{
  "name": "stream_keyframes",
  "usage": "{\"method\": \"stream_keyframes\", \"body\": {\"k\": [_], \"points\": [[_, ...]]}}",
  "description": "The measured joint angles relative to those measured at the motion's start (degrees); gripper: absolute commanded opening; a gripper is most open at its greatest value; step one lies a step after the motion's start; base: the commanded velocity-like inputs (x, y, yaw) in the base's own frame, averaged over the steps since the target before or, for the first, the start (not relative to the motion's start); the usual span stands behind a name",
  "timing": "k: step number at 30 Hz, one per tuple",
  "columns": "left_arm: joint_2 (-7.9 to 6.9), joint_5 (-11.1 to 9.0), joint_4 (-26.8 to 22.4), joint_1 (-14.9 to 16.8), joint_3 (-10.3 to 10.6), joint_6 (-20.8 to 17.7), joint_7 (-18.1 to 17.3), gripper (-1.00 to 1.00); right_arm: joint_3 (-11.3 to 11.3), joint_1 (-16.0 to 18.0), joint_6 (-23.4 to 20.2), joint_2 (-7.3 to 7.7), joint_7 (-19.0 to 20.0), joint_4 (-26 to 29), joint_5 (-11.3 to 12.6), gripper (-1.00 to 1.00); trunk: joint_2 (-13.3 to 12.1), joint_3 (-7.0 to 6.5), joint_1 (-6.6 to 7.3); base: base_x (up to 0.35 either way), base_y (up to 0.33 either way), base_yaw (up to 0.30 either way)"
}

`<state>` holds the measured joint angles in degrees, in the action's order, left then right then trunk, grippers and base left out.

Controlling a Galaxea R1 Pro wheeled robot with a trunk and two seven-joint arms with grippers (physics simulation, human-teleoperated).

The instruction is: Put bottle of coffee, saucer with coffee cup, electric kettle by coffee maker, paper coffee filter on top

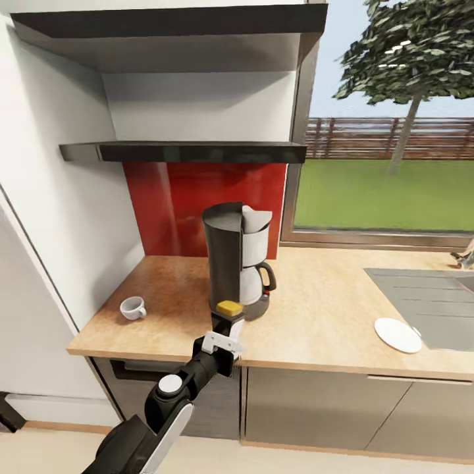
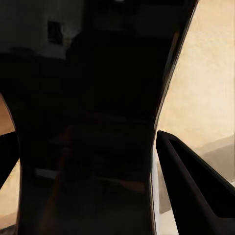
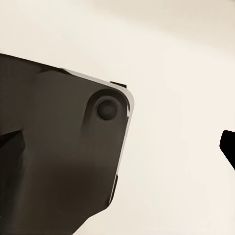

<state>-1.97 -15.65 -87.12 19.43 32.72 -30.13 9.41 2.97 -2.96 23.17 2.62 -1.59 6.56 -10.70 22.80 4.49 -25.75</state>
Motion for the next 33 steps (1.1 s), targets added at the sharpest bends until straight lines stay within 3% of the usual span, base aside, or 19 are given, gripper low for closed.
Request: {"method": "stream_keyframes", "body": {"k": [11, 16, 20, 23, 33], "points": [[-0.22, 0.0, 0.0, 0.0, -1.4, 0.1, 0.0, -1.0, 0.1, 0.0, 0.0, -0.26, 0.0, 0.0, 0.0, 1.0, 0.0, 0.45, 0.0, 0.0, 0.0, 0.248], [-0.77, 0.4, 0.3, -0.4, -5.3, 0.6, 0.2, -1.0, 0.1, 0.0, 0.0, -0.27, -0.1, 0.0, 0.0, 1.0, 0.0, 0.65, 0.0, 0.0, 0.0, 0.248], [-0.87, 0.2, 0.3, -0.6, -6.4, 0.8, 0.1, -1.0, 0.1, 0.0, 0.0, -0.27, -0.1, 0.0, 0.0, 1.0, 0.0, 0.81, 0.0, 0.0, 0.0, 0.248], [-0.79, 0.2, 0.4, -0.4, -8.9, 0.8, 0.1, -1.0, 0.1, 0.0, 0.0, -0.27, -0.1, 0.0, 0.0, 1.0, 0.0, 0.93, 0.0, 0.0, 0.0, 0.236], [-0.49, 0.7, 0.4, 0.0, -9.8, 2.4, 0.0, -1.0, 0.1, 0.0, 0.0, -0.27, 0.0, 0.0, 0.0, 1.0, 0.0, 1.02, 0.0, 0.0, 0.0, 0.032]]}}
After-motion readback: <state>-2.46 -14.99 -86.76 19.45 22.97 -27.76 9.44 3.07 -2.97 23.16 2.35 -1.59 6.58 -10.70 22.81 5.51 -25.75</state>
